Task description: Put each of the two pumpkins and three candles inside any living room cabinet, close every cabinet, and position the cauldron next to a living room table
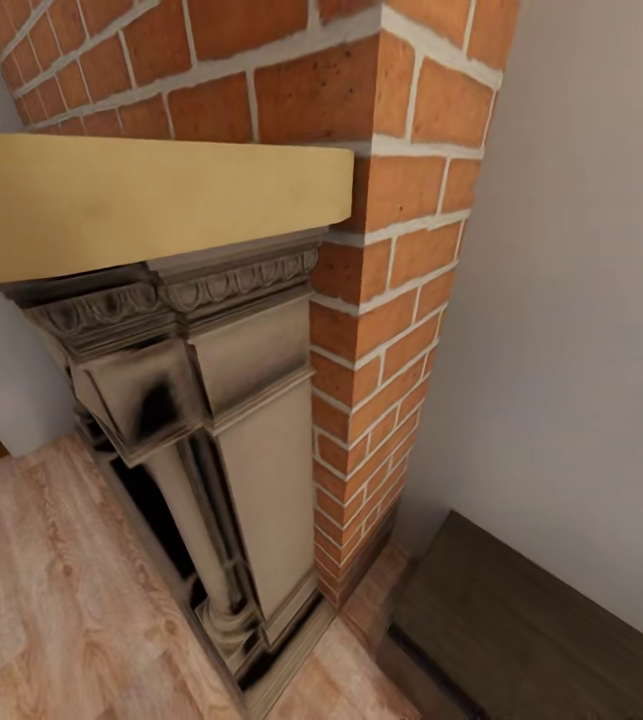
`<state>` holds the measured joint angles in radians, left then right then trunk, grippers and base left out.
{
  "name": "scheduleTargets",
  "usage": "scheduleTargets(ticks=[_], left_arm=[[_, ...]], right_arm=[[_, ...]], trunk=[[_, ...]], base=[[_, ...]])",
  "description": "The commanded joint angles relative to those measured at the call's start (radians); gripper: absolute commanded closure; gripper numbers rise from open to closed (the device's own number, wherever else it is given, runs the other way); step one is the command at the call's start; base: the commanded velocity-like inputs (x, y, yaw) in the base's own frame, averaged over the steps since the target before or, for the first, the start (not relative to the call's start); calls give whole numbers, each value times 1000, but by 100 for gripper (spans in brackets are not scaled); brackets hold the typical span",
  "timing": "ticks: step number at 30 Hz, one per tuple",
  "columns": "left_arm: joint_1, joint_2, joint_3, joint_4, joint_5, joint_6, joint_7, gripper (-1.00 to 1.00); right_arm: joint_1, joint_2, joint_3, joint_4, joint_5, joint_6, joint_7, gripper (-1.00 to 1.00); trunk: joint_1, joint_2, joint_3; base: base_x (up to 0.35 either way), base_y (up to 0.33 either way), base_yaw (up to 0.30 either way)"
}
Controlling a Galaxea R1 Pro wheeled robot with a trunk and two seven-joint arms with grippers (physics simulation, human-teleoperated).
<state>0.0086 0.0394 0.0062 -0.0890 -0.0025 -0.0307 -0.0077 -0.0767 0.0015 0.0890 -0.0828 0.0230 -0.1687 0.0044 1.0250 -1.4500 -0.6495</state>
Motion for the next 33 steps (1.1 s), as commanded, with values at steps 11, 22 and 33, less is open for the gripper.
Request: scheduleTargets(ticks=[11,22,33], left_arm=[[0,-1,0,0,0,0,0,-100],[0,-1,0,0,1,0,0,-100],[0,-1,0,0,1,0,0,-100]], right_arm=[[0,-1,0,0,0,0,0,-100],[0,-2,0,0,-2,0,0,-100],[0,0,0,0,-2,0,0,-100]], trunk=[[0,0,9],[0,0,19],[0,0,28]], base=[[0,0,-260],[0,30,-260],[0,232,-260]])
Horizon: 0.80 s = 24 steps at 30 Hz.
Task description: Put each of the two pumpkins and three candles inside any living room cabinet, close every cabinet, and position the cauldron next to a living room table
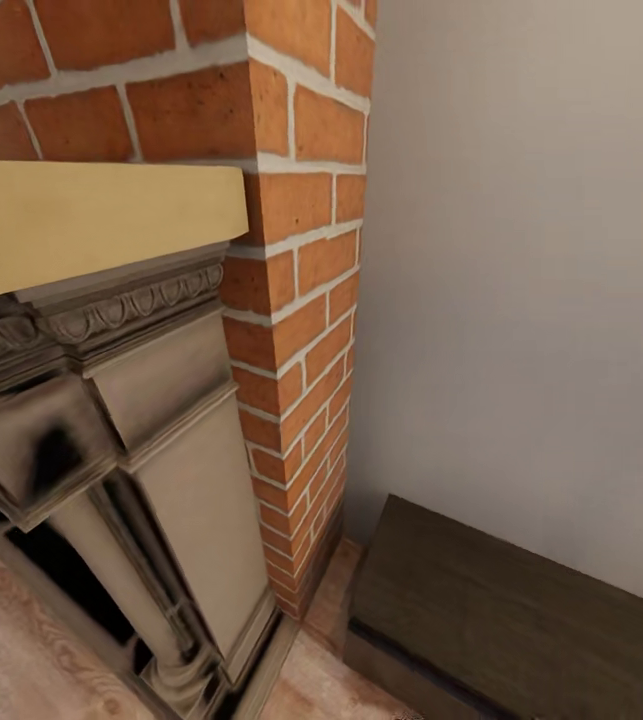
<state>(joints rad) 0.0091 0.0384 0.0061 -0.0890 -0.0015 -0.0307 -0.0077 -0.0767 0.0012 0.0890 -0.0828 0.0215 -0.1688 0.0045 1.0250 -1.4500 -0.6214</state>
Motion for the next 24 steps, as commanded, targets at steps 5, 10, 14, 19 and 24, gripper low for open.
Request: scheduleTargets(ticks=[5,10,14,19,24], left_arm=[[0,0,-1,0,-1,0,0,-100],[0,0,0,0,-1,0,0,-100],[0,0,-1,0,-1,0,0,-100],[0,0,-2,0,-1,0,0,-100],[0,0,-2,0,-2,0,0,-100]], right_arm=[[0,0,0,0,0,0,0,-100],[0,2,0,0,0,0,0,-100],[0,0,0,0,0,0,0,-100],[0,0,0,0,0,0,0,-100],[0,0,0,0,0,0,0,-100]], trunk=[[0,0,4],[0,0,9],[0,0,12],[0,0,16],[0,0,21]], base=[[0,35,-260],[0,15,-260],[0,190,-260],[0,44,-260],[0,3,-260]])
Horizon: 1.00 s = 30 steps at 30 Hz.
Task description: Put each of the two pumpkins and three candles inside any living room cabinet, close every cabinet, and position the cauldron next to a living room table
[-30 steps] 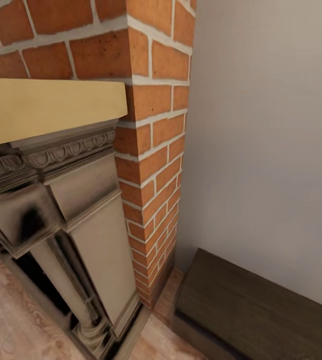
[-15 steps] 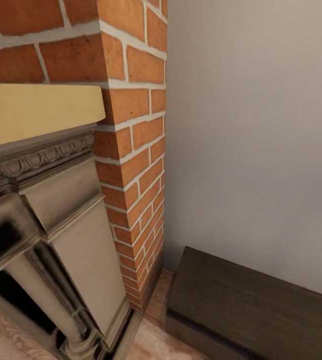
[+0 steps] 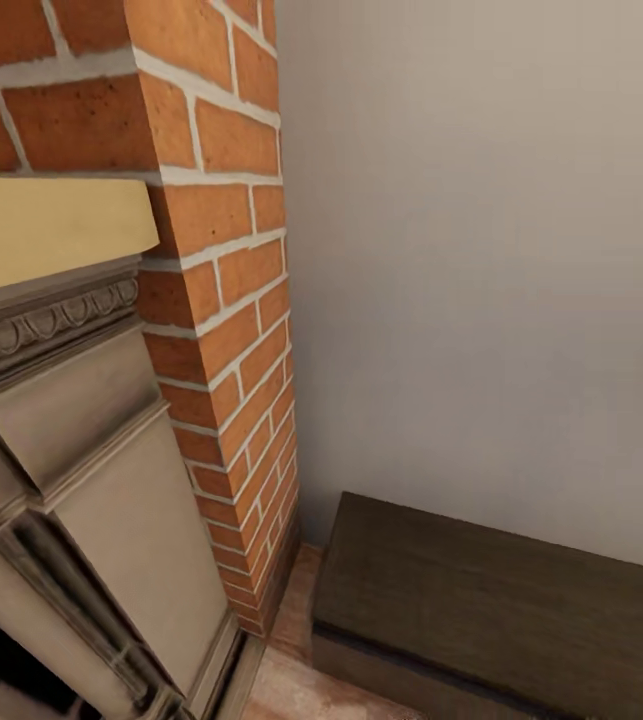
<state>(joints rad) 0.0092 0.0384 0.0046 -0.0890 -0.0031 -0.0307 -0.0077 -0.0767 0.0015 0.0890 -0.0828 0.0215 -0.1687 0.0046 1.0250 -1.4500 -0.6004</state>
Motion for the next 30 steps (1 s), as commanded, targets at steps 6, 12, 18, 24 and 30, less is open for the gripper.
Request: scheduleTargets(ticks=[6,12,18,24,30], left_arm=[[0,0,0,0,0,0,0,-100],[0,0,0,0,0,0,0,-100],[0,0,0,0,0,0,0,-100],[0,0,0,0,0,0,0,-100],[0,-1,-3,0,-2,0,0,-100]], right_arm=[[0,0,0,0,0,0,0,-100],[0,-1,0,0,0,0,0,-100],[0,-1,0,0,0,0,0,-100],[0,-2,0,0,-1,-1,0,-100],[0,-2,0,0,-2,-1,0,-100]], trunk=[[0,0,5],[0,0,11],[0,0,17],[0,0,22],[0,0,28]], base=[[0,0,-260],[0,0,-260],[0,0,-260],[0,0,-259],[0,0,-259]])
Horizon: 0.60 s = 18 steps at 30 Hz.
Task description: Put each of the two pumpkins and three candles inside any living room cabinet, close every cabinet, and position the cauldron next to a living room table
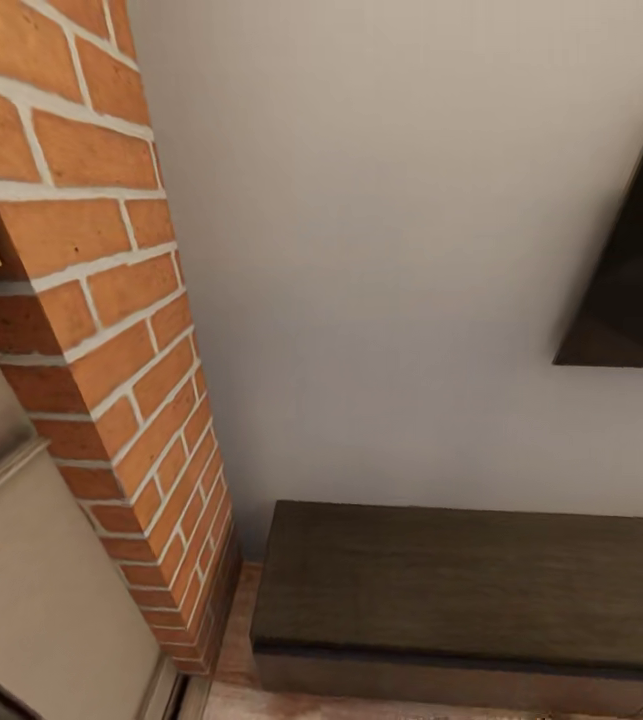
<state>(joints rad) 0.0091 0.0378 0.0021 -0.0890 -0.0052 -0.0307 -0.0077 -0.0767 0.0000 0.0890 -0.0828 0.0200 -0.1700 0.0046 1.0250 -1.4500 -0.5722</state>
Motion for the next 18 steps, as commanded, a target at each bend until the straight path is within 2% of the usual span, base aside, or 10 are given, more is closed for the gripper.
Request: scheduleTargets(ticks=[1,7,15,18], left_arm=[[0,0,0,0,-1,0,0,-100],[0,-1,-4,0,-5,0,0,-100],[0,-1,-4,1,-5,-20,-1,-100],[0,-1,-3,1,-2,-21,0,-100]], right_arm=[[0,0,0,0,0,0,0,-100],[0,0,-1,0,-1,1,-1,-100],[0,0,-3,0,-4,1,-2,-100],[0,0,-4,0,-4,1,-2,-100]], trunk=[[0,0,1],[0,0,3],[0,0,3],[0,0,3]], base=[[0,0,-259],[26,-26,-109],[232,-117,-6],[95,-32,0]])
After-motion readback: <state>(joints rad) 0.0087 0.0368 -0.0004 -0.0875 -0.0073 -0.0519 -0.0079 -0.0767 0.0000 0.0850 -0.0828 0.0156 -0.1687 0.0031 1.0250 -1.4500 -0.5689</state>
